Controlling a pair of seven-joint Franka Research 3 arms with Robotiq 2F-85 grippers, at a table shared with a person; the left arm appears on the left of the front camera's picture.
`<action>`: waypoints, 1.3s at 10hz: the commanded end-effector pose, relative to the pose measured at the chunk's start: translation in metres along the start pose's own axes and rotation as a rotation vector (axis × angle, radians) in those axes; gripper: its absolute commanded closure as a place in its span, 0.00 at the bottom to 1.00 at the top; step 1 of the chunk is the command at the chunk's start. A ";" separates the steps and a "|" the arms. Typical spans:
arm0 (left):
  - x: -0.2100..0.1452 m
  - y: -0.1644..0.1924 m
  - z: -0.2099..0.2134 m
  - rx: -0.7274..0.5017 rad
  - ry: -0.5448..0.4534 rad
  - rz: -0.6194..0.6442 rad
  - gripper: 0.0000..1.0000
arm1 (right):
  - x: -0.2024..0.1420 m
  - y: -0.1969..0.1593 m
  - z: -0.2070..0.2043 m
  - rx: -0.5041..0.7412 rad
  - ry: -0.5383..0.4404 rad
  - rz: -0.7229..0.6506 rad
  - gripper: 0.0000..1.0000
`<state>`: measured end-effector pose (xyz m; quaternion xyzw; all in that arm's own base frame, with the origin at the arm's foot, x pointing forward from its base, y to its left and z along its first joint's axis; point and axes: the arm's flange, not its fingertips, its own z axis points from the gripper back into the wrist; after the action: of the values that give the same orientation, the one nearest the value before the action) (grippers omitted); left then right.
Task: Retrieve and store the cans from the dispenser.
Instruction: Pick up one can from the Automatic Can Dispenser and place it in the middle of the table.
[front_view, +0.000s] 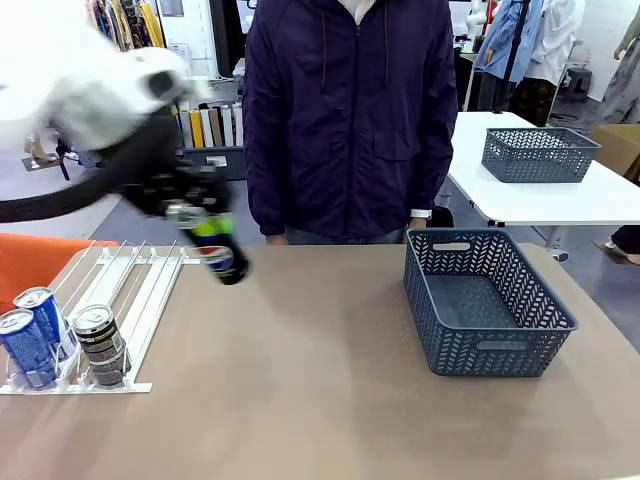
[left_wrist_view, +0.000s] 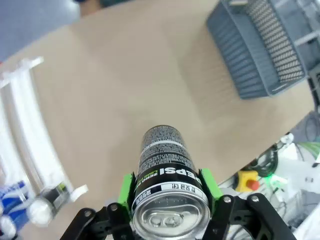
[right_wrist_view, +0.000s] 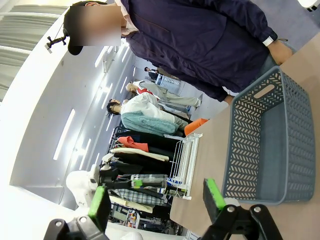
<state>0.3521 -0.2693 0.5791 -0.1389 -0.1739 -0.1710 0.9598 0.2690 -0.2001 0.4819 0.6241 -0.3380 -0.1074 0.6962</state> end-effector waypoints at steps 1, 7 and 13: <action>0.060 -0.022 -0.050 0.050 0.111 -0.033 1.00 | 0.003 0.004 -0.001 0.026 -0.018 0.002 0.00; 0.069 -0.062 -0.209 0.232 0.251 -0.022 1.00 | 0.003 0.004 -0.001 0.026 -0.018 0.002 0.00; 0.065 -0.047 -0.227 0.184 0.276 0.021 0.78 | 0.003 0.004 -0.001 0.026 -0.018 0.002 0.00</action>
<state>0.4559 -0.4055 0.4050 -0.0185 -0.0512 -0.1636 0.9850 0.2689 -0.2002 0.4819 0.6241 -0.3380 -0.1076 0.6962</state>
